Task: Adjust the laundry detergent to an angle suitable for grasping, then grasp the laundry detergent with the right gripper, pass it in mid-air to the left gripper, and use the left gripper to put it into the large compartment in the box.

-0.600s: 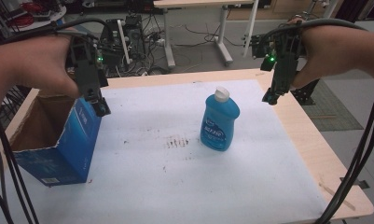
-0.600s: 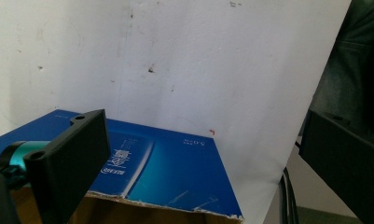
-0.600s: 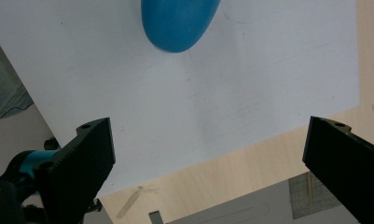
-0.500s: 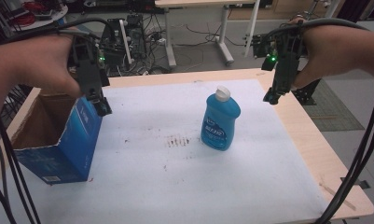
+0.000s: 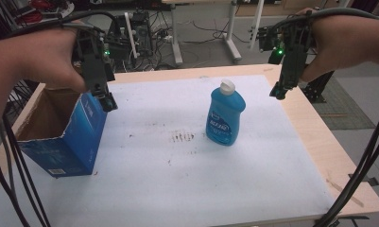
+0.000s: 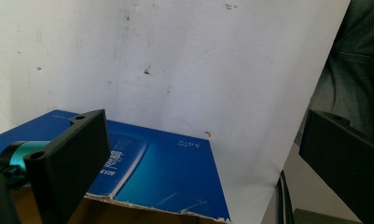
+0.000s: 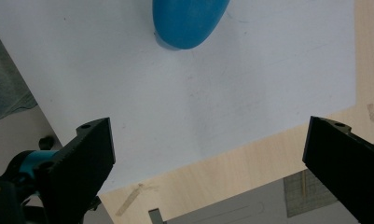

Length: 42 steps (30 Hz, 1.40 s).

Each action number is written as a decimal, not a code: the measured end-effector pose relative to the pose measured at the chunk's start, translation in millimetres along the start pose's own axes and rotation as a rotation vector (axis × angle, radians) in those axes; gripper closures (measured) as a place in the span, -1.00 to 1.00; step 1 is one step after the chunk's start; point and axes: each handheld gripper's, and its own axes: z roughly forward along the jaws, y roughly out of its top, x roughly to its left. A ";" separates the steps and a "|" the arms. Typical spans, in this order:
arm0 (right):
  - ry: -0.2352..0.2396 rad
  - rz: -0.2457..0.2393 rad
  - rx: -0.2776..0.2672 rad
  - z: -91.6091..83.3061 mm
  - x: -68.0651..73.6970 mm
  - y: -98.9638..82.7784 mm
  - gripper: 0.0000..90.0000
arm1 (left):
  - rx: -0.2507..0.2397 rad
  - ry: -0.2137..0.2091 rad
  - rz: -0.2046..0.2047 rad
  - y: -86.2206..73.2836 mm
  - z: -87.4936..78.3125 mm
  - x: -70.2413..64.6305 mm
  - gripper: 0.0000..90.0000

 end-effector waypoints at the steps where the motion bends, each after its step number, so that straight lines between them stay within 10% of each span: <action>1: 0.000 0.000 0.000 0.0 0.0 0.0 -0.97 | 0.000 0.000 0.000 0.0 0.0 0.0 -0.96; 25: 0.002 0.006 -0.013 6.6 1.7 -4.0 -0.97 | -0.015 -0.001 0.013 -2.8 1.6 4.1 -0.96; 42: 0.067 0.111 -0.163 21.8 9.9 -25.9 -0.97 | -0.028 0.015 0.027 -7.7 -1.0 3.5 -0.96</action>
